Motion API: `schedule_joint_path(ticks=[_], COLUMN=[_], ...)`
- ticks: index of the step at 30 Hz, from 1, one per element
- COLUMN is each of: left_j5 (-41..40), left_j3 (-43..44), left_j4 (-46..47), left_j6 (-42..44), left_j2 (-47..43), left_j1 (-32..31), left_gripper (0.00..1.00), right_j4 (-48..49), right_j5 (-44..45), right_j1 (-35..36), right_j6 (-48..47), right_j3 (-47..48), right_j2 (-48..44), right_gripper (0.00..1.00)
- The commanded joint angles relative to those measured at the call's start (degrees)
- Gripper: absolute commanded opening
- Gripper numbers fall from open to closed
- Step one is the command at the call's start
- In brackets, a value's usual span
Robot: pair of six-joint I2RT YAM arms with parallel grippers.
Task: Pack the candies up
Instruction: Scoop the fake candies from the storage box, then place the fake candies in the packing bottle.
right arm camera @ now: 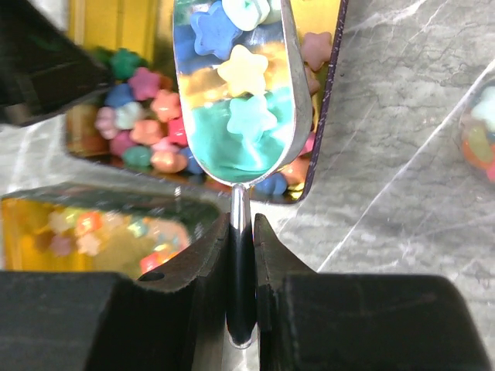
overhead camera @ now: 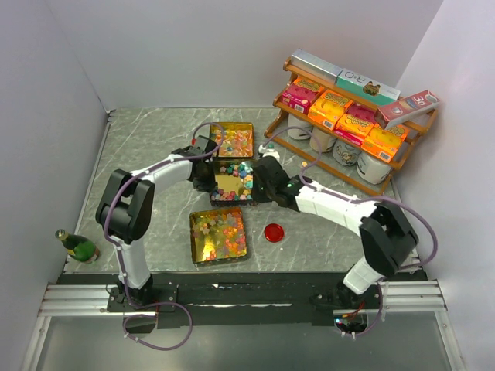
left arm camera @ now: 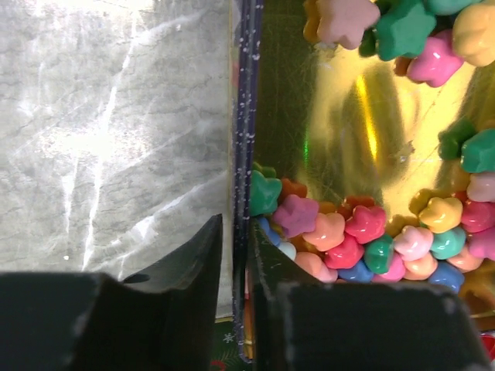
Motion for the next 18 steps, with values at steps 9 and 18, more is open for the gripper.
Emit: schedule_joint_path(ticks=[9, 18], left_j5=[0.38, -0.14], left_j3=[2.69, 4.97], left_j4=[-1.67, -4.13], left_j6=[-0.3, 0.14], left_j2=[-3.52, -8.62], left_j1=[0.21, 0.21], left_gripper=[0.51, 0.83], right_j4=[-7.26, -19.29], right_j5=[-5.97, -6.42], right_j1=[-3.4, -10.95], right_j6=[8.24, 13.51], right_j3=[-0.03, 1.28], right_j2=[-15.63, -24.33], right_gripper=[0.0, 0.0])
